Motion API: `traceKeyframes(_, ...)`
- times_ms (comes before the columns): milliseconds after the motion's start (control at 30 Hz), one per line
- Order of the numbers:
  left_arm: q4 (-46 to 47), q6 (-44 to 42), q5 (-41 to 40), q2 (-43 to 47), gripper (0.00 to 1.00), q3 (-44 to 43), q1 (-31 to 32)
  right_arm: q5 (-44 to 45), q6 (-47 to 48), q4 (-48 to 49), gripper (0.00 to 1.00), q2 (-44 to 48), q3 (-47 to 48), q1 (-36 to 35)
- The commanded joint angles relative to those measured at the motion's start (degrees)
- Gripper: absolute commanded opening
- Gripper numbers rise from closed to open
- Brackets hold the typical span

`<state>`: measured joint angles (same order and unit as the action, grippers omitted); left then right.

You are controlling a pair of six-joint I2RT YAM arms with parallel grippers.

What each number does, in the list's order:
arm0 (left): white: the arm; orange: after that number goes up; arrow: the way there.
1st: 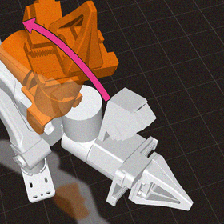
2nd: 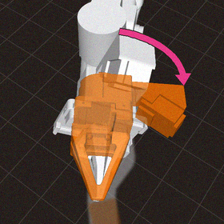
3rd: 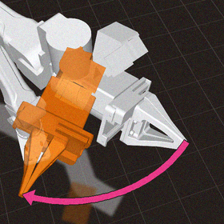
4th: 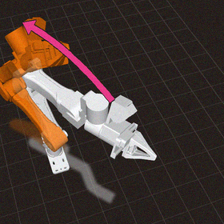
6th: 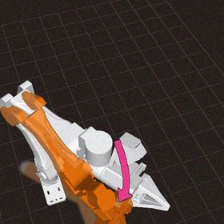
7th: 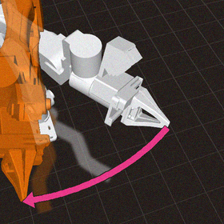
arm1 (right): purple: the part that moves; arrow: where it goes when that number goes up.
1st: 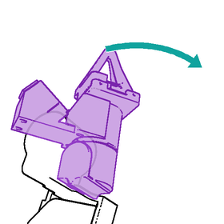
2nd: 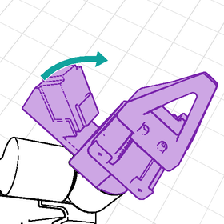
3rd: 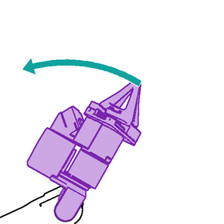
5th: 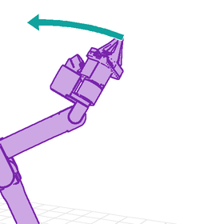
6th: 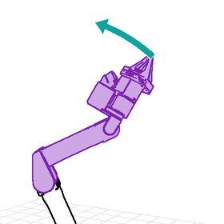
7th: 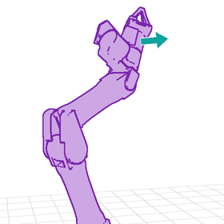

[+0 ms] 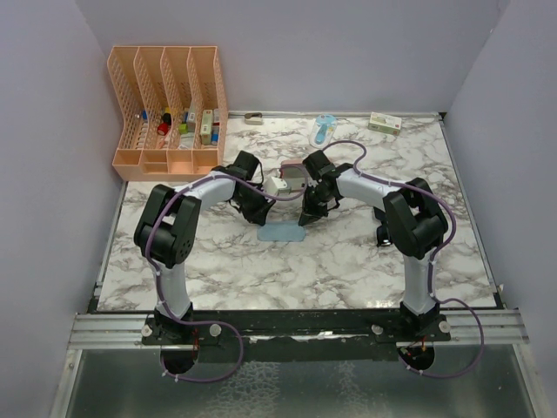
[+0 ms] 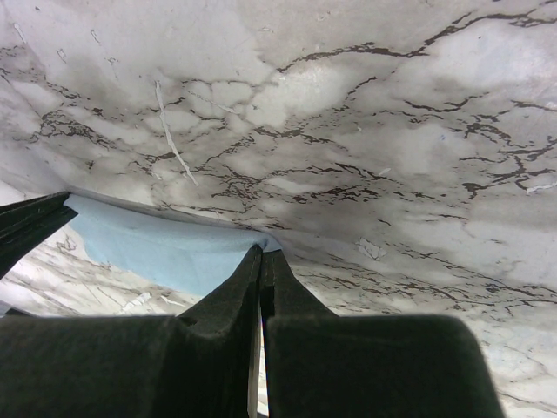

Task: Organize the sunglasses
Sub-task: Pick up the glasses cleaning cloth from the center of the board.

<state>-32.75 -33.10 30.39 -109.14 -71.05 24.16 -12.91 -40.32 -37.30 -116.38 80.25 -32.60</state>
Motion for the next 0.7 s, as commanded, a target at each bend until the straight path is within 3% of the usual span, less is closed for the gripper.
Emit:
traceKeyframes(0, -4.8, -0.65, -0.08, -2.78, 0.0, 3.12, 0.42, 1.12, -0.11, -0.47, 0.01, -2.36, 0.06, 0.17)
traceKeyframes(667, -7.8, 2.69, -0.72, -2.9, 0.0, -6.22, 0.53, 4.59, -2.31, -2.87, 0.01, 2.0, 3.77, 1.34)
